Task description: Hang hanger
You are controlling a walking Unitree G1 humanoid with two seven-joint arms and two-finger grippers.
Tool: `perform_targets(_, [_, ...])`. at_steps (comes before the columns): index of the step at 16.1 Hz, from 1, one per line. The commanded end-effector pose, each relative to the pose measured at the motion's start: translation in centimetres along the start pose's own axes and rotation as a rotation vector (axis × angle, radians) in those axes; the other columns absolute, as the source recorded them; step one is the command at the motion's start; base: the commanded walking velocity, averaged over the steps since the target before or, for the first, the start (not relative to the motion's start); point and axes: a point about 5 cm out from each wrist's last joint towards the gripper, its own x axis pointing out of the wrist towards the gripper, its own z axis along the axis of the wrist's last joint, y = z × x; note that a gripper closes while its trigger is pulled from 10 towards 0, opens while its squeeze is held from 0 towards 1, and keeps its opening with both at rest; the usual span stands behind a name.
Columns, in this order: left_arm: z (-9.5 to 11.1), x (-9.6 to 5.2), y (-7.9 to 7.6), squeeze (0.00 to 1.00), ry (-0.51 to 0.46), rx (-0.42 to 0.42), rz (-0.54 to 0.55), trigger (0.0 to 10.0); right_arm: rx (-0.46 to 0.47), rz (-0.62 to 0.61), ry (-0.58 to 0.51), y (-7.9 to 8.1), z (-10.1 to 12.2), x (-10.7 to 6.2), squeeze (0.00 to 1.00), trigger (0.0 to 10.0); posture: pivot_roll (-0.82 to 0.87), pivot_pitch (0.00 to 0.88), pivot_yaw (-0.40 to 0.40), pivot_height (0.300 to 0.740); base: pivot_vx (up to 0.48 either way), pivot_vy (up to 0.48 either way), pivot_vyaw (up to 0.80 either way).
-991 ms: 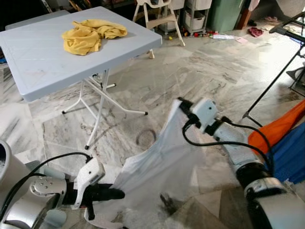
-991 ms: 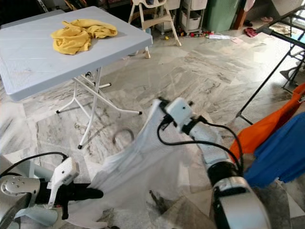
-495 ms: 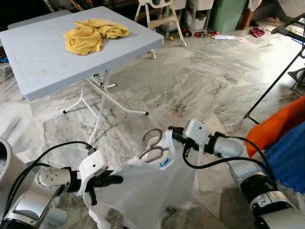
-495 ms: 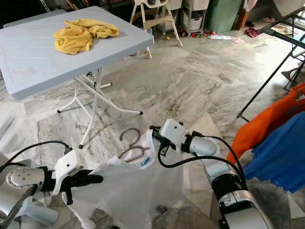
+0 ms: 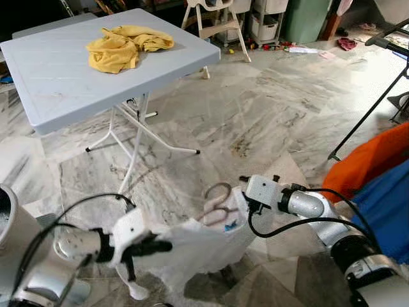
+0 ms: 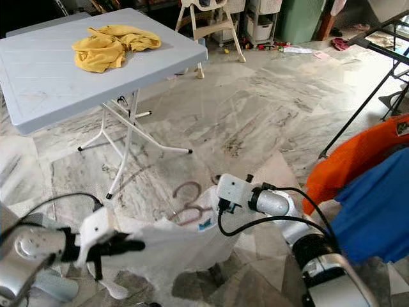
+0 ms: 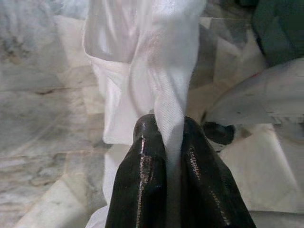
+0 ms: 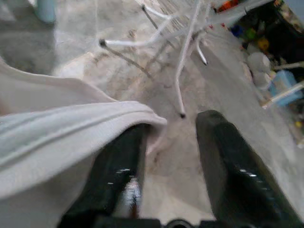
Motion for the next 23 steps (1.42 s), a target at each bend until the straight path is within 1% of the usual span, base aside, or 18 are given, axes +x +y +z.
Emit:
perform_targets(1, [0.9, 0.3, -0.5, 0.00, -0.054, 0.028, -0.025, 0.0, -0.023, -0.044, 0.021, -0.8, 0.0, 0.0, 1.00, 10.0, -0.02, 0.070, 0.030, 0.740, 0.000, 0.000, 0.00])
perform_targets(3, [0.9, 0.8, -1.1, 0.00, -0.080, 0.013, -0.041, 0.0, -0.025, -0.099, 0.049, -1.5, -0.4, -0.2, 1.00, 10.0, -0.03, 0.071, 0.029, 0.740, 0.000, 0.000, 0.00])
perform_targets(5, [1.3, 1.2, -1.4, 0.00, -0.127, -0.006, -0.040, 0.0, -0.053, -0.061, 0.077, -1.0, -0.9, -0.4, 1.00, 10.0, -0.04, 0.073, 0.022, 0.740, 0.000, 0.000, 0.00])
perform_targets(6, [1.6, 1.4, -1.5, 0.00, -0.149, -0.020, -0.041, 0.0, -0.064, -0.030, 0.101, -0.5, -1.4, -0.5, 1.00, 10.0, -0.04, 0.073, 0.020, 0.740, 0.000, 0.000, 0.00])
perform_targets(8, [2.3, 1.6, -1.3, 0.00, -0.205, -0.026, -0.010, 0.0, -0.097, 0.011, 0.114, -0.1, -1.9, -0.9, 1.00, 10.0, -0.04, 0.075, 0.015, 0.740, 0.000, 0.000, 0.00])
perform_targets(9, [2.4, 1.8, -1.4, 0.00, -0.212, -0.025, -0.013, 0.0, -0.068, 0.003, 0.115, -0.4, -2.0, -1.0, 1.00, 10.0, -0.05, 0.075, 0.013, 0.740, 0.000, 0.000, 0.00])
perform_targets(10, [2.3, 2.1, -1.7, 0.00, -0.214, -0.034, -0.030, 0.0, -0.066, 0.072, 0.097, 0.0, -1.9, -1.1, 1.00, 10.0, -0.05, 0.074, 0.011, 0.740, 0.000, 0.000, 0.00])
perform_targets(11, [2.1, 2.6, -2.3, 0.00, -0.205, -0.047, -0.064, 0.0, -0.063, 0.090, 0.094, -0.4, -1.8, -1.3, 1.00, 10.0, -0.06, 0.074, 0.008, 0.740, 0.000, 0.000, 0.00])
perform_targets(12, [2.0, 3.0, -2.8, 0.00, -0.200, -0.043, -0.079, 0.0, -0.087, 0.150, 0.084, -0.2, -1.8, -1.5, 1.00, 10.0, -0.06, 0.073, 0.006, 0.740, 0.000, 0.000, 0.00])
perform_targets(13, [2.1, 3.2, -2.9, 0.00, -0.201, -0.042, -0.082, 0.0, -0.058, 0.119, 0.074, -0.8, -1.6, -1.5, 1.00, 10.0, -0.07, 0.073, 0.004, 0.740, 0.000, 0.000, 0.00])
perform_targets(14, [2.1, 3.3, -3.0, 0.00, -0.202, -0.041, -0.082, 0.0, 0.012, 0.195, 0.028, -0.4, -1.4, -1.8, 1.00, 10.0, -0.07, 0.073, 0.003, 0.740, 0.000, 0.000, 0.00])
perform_targets(15, [2.1, 3.3, -2.9, 0.00, -0.202, -0.041, -0.080, 0.0, -0.032, 0.278, 0.043, 0.0, -1.6, -2.3, 1.00, 10.0, -0.07, 0.073, 0.002, 0.740, 0.000, 0.000, 0.00])
perform_targets(16, [2.1, 3.2, -2.6, 0.00, -0.203, -0.036, -0.063, 0.0, -0.100, 0.331, 0.087, -0.2, -2.2, -3.1, 1.00, 10.0, -0.07, 0.073, 0.001, 0.740, 0.000, 0.000, 0.00])
perform_targets(17, [2.1, 3.1, -2.3, 0.00, -0.206, -0.035, -0.041, 0.0, -0.116, 0.297, 0.092, -1.1, -2.1, -3.4, 1.00, 10.0, -0.07, 0.072, 0.002, 0.740, 0.000, 0.000, 0.00])
perform_targets(18, [2.0, 2.7, -1.6, 0.00, -0.210, -0.029, -0.004, 0.0, -0.131, 0.214, 0.095, -3.0, -1.7, -3.6, 1.00, 10.0, -0.07, 0.074, 0.003, 0.740, 0.000, 0.000, 0.00])
perform_targets(20, [2.1, 1.9, -0.4, 0.00, -0.212, -0.023, 0.056, 0.0, -0.155, 0.100, 0.103, -5.3, -1.4, -4.3, 1.00, 10.0, -0.07, 0.076, 0.000, 0.740, 0.000, 0.000, 0.00])
perform_targets(22, [2.2, 1.0, 0.5, 0.00, -0.209, -0.014, 0.100, 0.0, -0.191, -0.039, 0.124, -7.0, -1.3, -4.8, 1.00, 10.0, -0.07, 0.078, -0.003, 0.740, 0.000, 0.000, 0.00])
perform_targets(23, [2.2, 0.6, 0.9, 0.00, -0.211, -0.013, 0.117, 0.0, -0.183, -0.138, 0.119, -7.8, -1.2, -4.9, 1.00, 10.0, -0.07, 0.079, -0.004, 0.740, 0.000, 0.000, 0.00])
